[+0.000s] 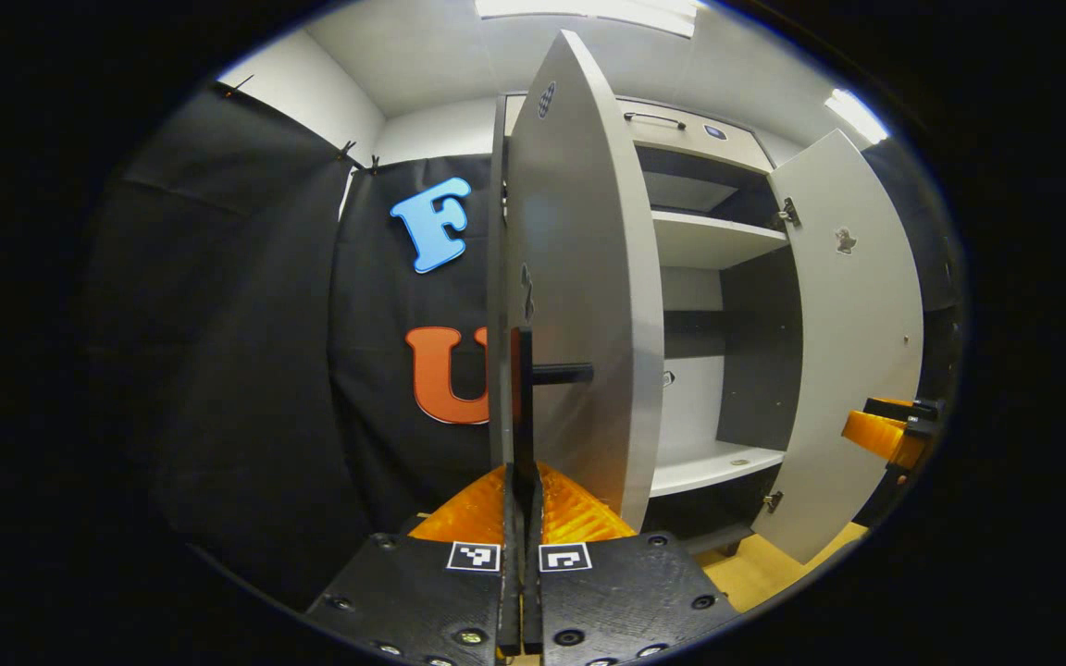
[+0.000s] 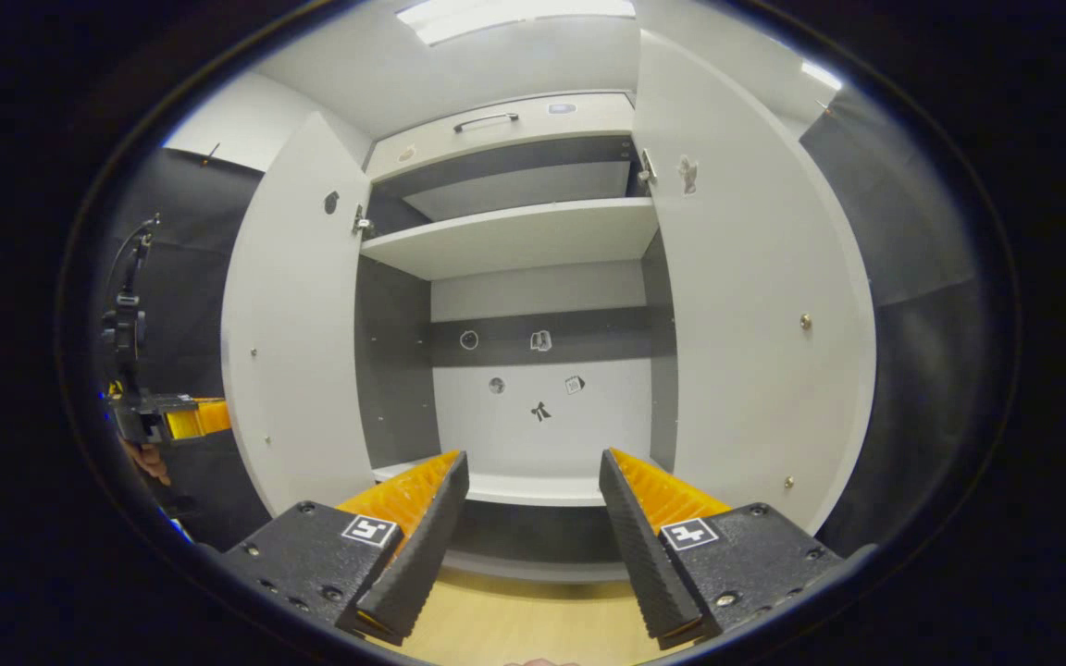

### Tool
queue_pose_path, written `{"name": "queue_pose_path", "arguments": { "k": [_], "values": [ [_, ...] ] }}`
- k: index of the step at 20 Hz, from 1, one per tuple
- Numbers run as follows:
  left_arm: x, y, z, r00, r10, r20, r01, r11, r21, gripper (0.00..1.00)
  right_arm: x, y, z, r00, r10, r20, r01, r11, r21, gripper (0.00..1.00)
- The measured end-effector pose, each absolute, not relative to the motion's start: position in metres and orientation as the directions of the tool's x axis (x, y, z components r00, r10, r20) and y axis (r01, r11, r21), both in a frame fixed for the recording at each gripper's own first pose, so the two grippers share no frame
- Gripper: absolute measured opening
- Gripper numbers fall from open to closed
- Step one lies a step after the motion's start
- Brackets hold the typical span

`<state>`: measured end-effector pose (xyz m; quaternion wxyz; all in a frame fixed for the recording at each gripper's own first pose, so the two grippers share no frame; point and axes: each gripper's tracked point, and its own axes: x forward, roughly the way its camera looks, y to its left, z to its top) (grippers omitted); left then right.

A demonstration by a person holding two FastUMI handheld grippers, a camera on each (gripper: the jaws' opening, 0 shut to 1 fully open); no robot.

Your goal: Open the right door of the double-door shoe cabinet with the right hand, and open the left door with the left hand.

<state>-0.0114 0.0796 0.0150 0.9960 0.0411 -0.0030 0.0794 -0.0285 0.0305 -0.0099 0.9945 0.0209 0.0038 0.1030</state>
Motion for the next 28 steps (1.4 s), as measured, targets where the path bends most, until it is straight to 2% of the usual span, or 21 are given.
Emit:
{"name": "queue_pose_path", "arguments": {
  "k": [2,9,14,16,18,19,20,23,25,26,27,28],
  "values": [
    [-0.012,0.097,0.017,0.981,0.193,0.022,-0.194,0.978,0.081,0.01,-0.027,0.032,-0.011,0.979,0.203,-0.008,-0.202,0.979,0.038,0.89],
    [-0.014,0.116,0.016,0.999,0.049,0.021,-0.050,0.998,0.047,0.00,-0.027,0.020,-0.010,0.986,0.168,-0.006,-0.167,0.985,0.032,0.89],
    [-0.038,0.119,0.014,0.998,0.065,0.019,-0.066,0.998,0.025,0.01,-0.029,0.008,-0.014,0.991,0.135,-0.020,-0.134,0.991,0.031,0.89],
    [-0.058,0.107,0.019,0.996,0.074,0.040,-0.074,0.997,-0.005,0.00,-0.028,0.002,-0.019,0.993,0.116,-0.035,-0.115,0.993,0.024,0.89],
    [-0.070,0.071,0.031,0.995,0.007,0.102,-0.002,0.999,-0.054,0.00,-0.028,-0.006,-0.023,0.994,0.096,-0.045,-0.096,0.995,0.023,0.89],
    [-0.069,0.054,0.037,0.991,-0.020,0.129,0.028,0.998,-0.061,0.11,-0.028,-0.009,-0.024,0.995,0.089,-0.047,-0.087,0.996,0.025,0.89],
    [-0.067,0.042,0.037,0.990,-0.042,0.135,0.051,0.997,-0.059,0.00,-0.028,-0.011,-0.026,0.994,0.086,-0.060,-0.085,0.996,0.025,0.89],
    [-0.043,0.011,0.028,0.991,-0.079,0.111,0.087,0.994,-0.070,0.00,-0.032,-0.013,-0.025,0.993,0.091,-0.069,-0.090,0.996,0.019,0.89],
    [-0.021,-0.002,0.017,0.995,-0.064,0.071,0.069,0.995,-0.074,0.00,-0.039,-0.015,-0.023,0.994,0.089,-0.062,-0.089,0.996,0.003,0.89],
    [-0.013,-0.001,0.013,0.998,-0.031,0.060,0.034,0.998,-0.060,0.12,-0.042,-0.017,-0.022,0.994,0.088,-0.060,-0.089,0.996,-0.005,0.89],
    [-0.009,0.002,0.011,0.999,0.007,0.047,-0.006,0.999,-0.034,0.12,-0.046,-0.018,-0.020,0.995,0.087,-0.054,-0.088,0.996,-0.008,0.89],
    [-0.005,0.004,0.006,0.999,0.032,0.036,-0.032,0.999,-0.009,0.00,-0.048,-0.018,-0.019,0.995,0.090,-0.048,-0.091,0.996,-0.010,0.89]
  ]
}}
